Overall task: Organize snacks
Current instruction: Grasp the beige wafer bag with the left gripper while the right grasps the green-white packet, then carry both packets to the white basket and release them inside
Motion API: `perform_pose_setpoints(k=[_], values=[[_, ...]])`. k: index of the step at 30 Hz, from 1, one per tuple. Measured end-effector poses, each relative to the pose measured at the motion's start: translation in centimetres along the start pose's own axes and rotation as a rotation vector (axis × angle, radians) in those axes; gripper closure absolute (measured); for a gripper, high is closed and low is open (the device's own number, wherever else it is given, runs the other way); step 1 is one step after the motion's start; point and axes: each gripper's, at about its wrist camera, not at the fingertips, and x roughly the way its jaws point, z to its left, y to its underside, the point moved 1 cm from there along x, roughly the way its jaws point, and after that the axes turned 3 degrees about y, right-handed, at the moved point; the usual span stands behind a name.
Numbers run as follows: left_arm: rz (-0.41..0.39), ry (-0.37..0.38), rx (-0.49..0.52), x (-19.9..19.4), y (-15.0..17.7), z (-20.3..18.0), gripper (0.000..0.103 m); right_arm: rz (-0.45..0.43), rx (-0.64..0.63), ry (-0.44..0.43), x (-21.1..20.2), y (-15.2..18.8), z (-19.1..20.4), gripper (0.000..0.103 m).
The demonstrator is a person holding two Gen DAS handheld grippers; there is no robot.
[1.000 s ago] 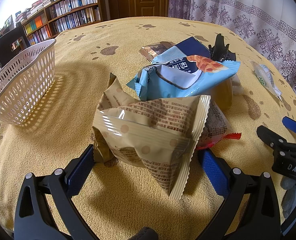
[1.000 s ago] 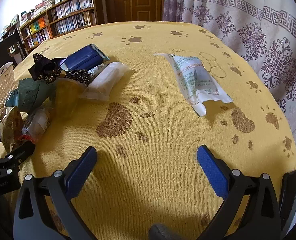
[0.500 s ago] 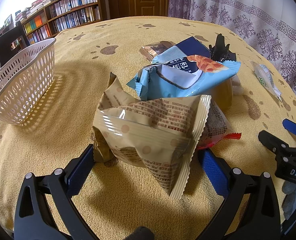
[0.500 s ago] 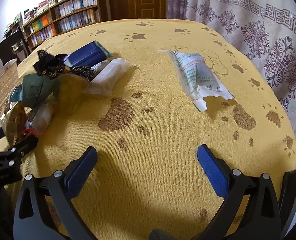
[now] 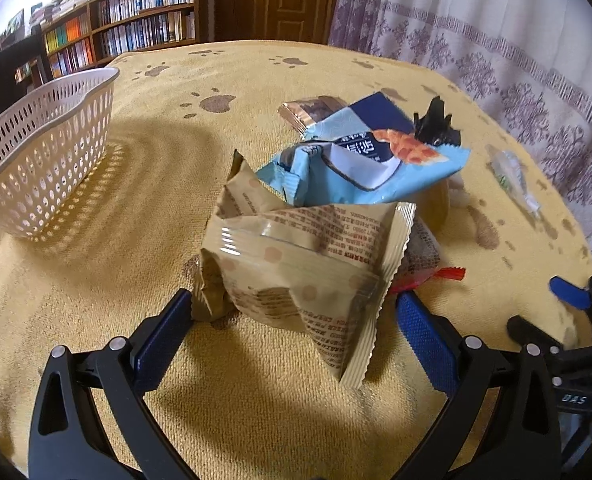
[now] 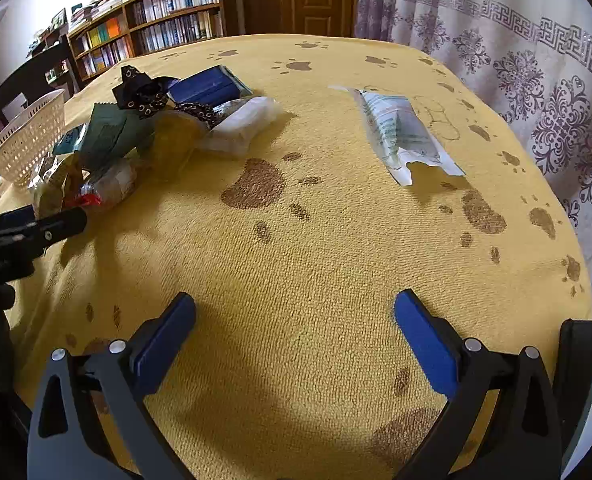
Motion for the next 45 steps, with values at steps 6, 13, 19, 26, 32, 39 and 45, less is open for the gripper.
perform_pose_setpoints(k=[6, 13, 19, 26, 32, 39, 45], values=[[-0.038, 0.025, 0.072, -1.9, 0.4, -0.2, 0.002, 0.003, -0.008, -0.003, -0.1, 0.0, 0.0, 0.005], [-0.102, 0.038, 0.11, -3.9, 0.3, 0.5, 0.002, -0.004, -0.003, -0.022, -0.4, 0.1, -0.1, 0.005], [-0.082, 0.059, 0.162, -1.5, -1.4, -0.1, 0.002, -0.03, -0.02, -0.091, -1.2, -0.2, 0.5, 0.005], [-0.037, 0.113, 0.122, -0.1, -2.0, 0.6, 0.013, -0.083, -0.009, -0.086, -2.6, -1.1, -0.4, 0.005], [-0.051, 0.146, 0.104, -1.0, -1.8, 0.9, 0.024, -0.138, 0.002, -0.018, -3.3, -3.8, -3.6, 0.005], [-0.123, 0.16, 0.148, -4.1, -1.8, 0.1, 0.025, -0.08, 0.063, 0.031, -0.2, -6.8, -8.6, 0.005], [-0.164, 0.145, 0.136, -6.0, -2.3, 0.4, 0.025, -0.058, 0.054, 0.034, 2.0, -9.9, -9.2, 0.005]])
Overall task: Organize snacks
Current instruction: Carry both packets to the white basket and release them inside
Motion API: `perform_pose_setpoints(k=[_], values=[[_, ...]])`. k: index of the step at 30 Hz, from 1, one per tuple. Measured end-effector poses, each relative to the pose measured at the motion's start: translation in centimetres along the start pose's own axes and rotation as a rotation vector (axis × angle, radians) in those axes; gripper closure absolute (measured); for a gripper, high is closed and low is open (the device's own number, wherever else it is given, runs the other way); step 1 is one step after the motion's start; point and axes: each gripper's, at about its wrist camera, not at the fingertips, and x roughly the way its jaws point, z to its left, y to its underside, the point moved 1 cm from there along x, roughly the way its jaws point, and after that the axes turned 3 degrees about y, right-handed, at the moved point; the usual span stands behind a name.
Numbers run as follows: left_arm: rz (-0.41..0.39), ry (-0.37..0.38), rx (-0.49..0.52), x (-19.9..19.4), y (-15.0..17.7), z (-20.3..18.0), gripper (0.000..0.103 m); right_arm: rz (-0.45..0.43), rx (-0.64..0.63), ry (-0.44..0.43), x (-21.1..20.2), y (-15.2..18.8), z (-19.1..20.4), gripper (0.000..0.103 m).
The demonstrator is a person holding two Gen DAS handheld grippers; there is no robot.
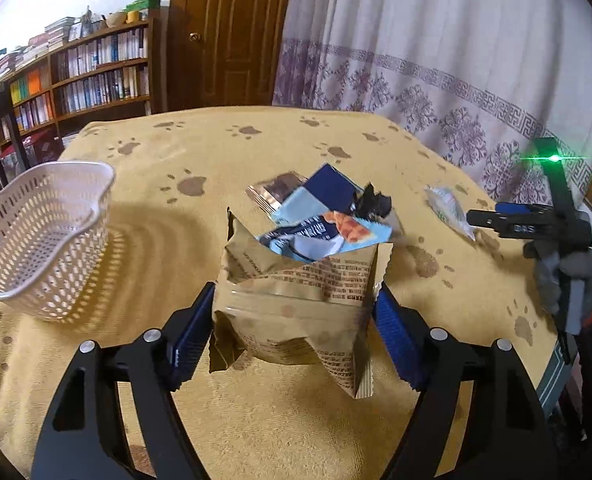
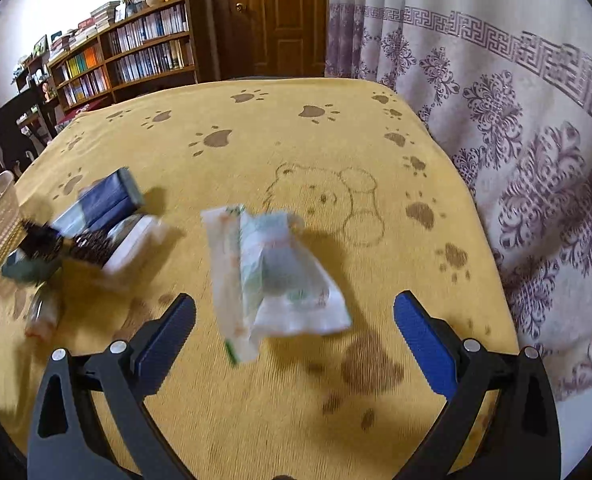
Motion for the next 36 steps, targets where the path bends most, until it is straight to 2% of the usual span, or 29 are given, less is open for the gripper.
perform_pose_setpoints(k=[8, 10, 12, 13, 14, 15, 17, 22, 28, 36], values=[[-0.056, -0.034, -0.037, -2.2, -0.9, 1.6, 0.025, 0.043, 0.003, -0.011, 3.3, -2.0, 1.2, 0.005], [-0.066, -0.041, -0.048, -2.6, -1.1, 2.0, 0.025, 0.042, -0.001, -0.012, 3.8, -2.1, 1.6, 0.008], [-0.072, -0.048, -0.057, -2.8, -1.3, 2.4, 0.025, 0.046, -0.004, -0.006, 4.1, -1.9, 2.0, 0.018], [-0.076, -0.052, -0.062, -3.0, -1.4, 2.6, 0.025, 0.052, -0.004, -0.005, 4.3, -1.9, 2.2, 0.028], [-0.079, -0.053, -0.065, -3.1, -1.4, 2.7, 0.025, 0.058, -0.002, -0.005, 4.5, -1.8, 2.2, 0.034], [-0.081, -0.054, -0.068, -3.2, -1.4, 2.8, 0.025, 0.063, -0.001, 0.01, 4.7, -1.7, 2.3, 0.036], [-0.082, -0.056, -0.069, -3.3, -1.5, 2.8, 0.025, 0.066, 0.002, 0.037, 4.9, -1.6, 2.3, 0.049], [-0.094, -0.066, -0.077, -3.7, -1.8, 3.2, 0.025, 0.04, 0.04, 0.03, 3.8, -1.6, 1.8, 0.065], [-0.136, -0.097, -0.106, -5.2, -2.3, 4.7, 0.024, -0.001, 0.073, -0.007, 2.0, -1.6, 1.9, 0.067], [-0.216, -0.195, -0.169, -7.9, -3.7, 8.9, 0.024, -0.052, 0.075, -0.064, -0.5, -1.8, 3.4, 0.067]])
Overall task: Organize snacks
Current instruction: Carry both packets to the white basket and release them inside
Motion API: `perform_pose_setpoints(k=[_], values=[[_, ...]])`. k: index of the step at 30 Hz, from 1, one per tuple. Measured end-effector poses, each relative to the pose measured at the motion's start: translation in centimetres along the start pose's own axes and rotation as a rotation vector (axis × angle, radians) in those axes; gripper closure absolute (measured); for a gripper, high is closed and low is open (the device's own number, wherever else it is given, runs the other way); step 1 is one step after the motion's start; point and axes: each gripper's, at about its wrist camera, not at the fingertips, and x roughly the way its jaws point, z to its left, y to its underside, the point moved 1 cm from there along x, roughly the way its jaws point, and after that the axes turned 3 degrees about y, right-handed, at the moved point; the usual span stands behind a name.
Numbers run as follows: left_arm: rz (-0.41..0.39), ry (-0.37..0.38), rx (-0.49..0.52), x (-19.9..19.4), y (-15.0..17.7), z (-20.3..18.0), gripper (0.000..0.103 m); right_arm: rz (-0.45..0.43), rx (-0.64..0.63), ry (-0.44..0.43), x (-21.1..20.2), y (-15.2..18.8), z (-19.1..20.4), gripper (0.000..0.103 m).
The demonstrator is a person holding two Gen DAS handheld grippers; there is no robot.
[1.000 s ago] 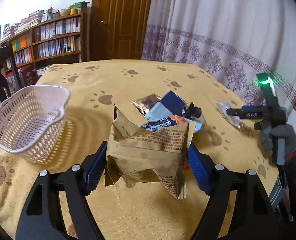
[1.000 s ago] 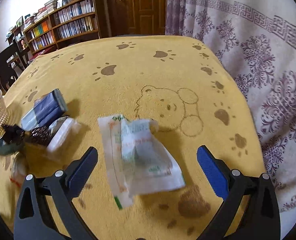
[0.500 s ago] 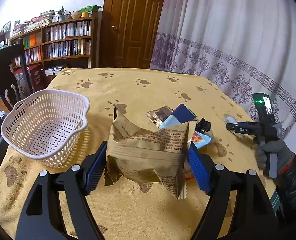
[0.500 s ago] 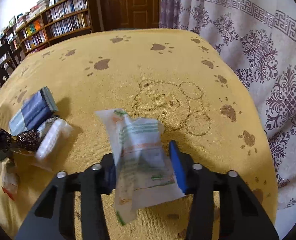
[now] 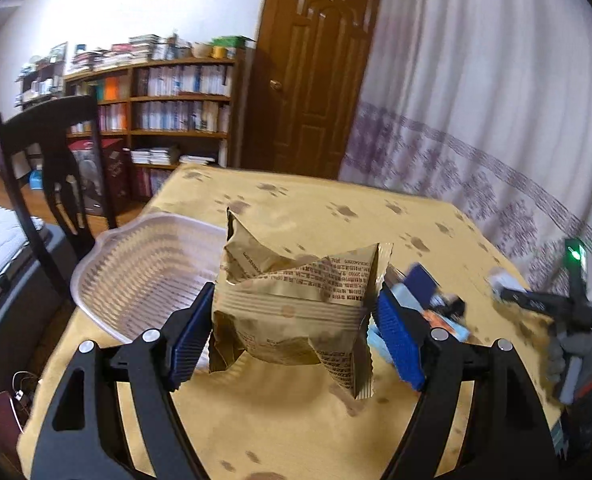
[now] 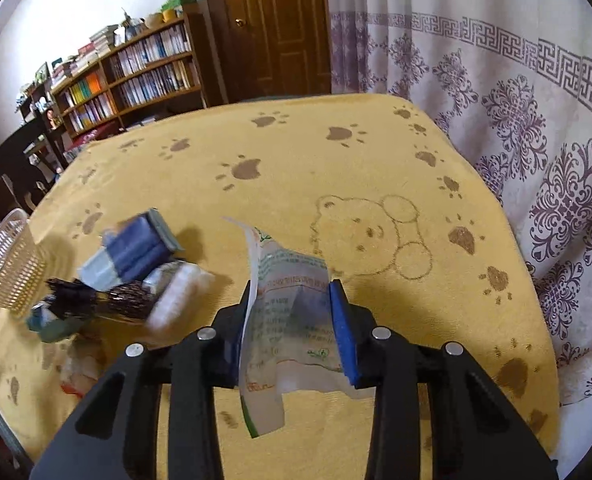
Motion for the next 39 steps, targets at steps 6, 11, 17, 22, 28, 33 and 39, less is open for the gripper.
perform_pose_setpoints(k=[6, 11, 17, 22, 28, 33, 39], values=[[-0.023, -0.095, -0.057, 0.5, -1.8, 4.3, 0.024, -0.017, 0.012, -0.066, -1.3, -0.1, 1.1, 0.067], [-0.017, -0.14, -0.105, 1.5, -2.2, 7.3, 0.008, -0.022, 0.015, -0.113, -2.2, -0.3, 2.1, 0.067], [-0.045, -0.146, -0.193, 0.7, -1.9, 9.4, 0.003, -0.037, -0.008, -0.173, -3.4, -1.1, 4.2, 0.067], [-0.072, -0.218, -0.186, -0.8, -1.7, 9.6, 0.003, -0.037, -0.048, -0.25, -4.1, -2.0, 7.5, 0.067], [-0.105, -0.268, -0.158, -3.0, -1.0, 9.7, 0.003, -0.026, -0.128, -0.38, -4.8, -3.6, 14.1, 0.067], [-0.134, -0.33, -0.181, -4.6, 0.0, 10.7, 0.003, -0.006, -0.218, -0.486, -5.0, -4.2, 21.3, 0.067], [-0.161, -0.36, -0.227, -5.9, 0.7, 12.0, 0.003, 0.021, -0.301, -0.54, -4.3, -4.2, 29.0, 0.067]])
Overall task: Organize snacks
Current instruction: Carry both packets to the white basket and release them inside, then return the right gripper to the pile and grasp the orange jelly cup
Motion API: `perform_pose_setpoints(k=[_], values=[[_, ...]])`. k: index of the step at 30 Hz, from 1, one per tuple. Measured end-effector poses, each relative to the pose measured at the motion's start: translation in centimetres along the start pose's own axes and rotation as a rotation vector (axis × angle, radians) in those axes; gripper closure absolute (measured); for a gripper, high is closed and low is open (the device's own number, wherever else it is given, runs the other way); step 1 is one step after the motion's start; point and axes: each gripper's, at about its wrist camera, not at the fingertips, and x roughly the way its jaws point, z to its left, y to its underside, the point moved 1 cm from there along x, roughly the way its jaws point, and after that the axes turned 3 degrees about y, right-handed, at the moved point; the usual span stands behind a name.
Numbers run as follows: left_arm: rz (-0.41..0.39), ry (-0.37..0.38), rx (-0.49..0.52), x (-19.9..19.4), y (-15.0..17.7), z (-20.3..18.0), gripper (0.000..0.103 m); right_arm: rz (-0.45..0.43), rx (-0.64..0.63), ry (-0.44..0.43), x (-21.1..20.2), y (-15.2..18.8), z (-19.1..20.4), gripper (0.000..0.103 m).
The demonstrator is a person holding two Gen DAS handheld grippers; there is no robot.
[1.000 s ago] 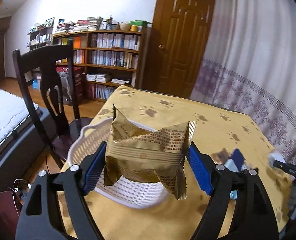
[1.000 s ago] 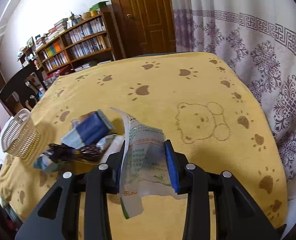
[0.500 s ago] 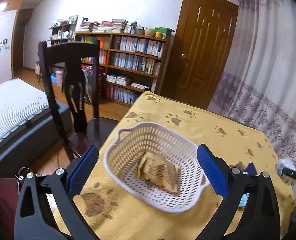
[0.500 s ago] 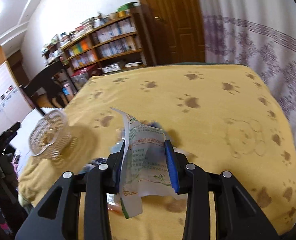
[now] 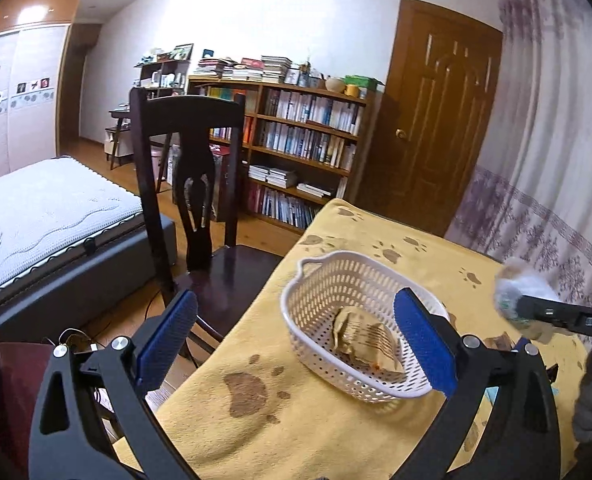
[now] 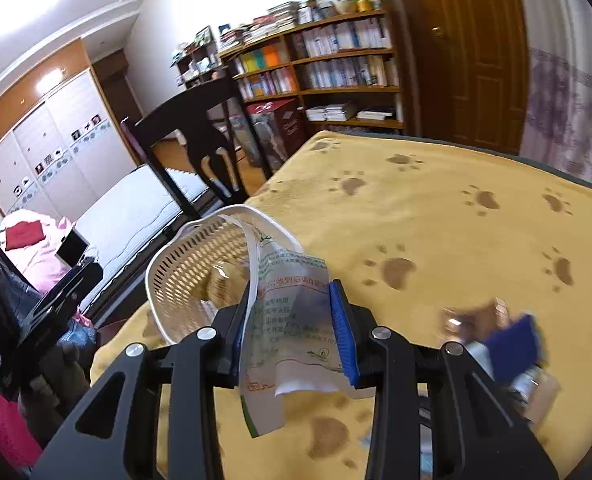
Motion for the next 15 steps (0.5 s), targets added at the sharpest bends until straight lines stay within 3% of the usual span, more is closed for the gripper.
perform_pose_setpoints(k=[9, 11, 15], values=[[-0.017, 0.0, 0.008, -0.2, 0.2, -0.3, 0.003, 0.034, -0.02, -0.024, 6.3, -2.4, 3.3, 0.065], [-0.011, 0.003, 0.015, 0.0, 0.3, -0.6, 0.003, 0.032, -0.017, -0.042, 6.8, -2.6, 3.4, 0.052], [-0.007, 0.004, 0.021, 0.1, 0.4, -0.7, 0.003, 0.01, -0.011, -0.028, 6.6, -2.6, 3.1, 0.05]])
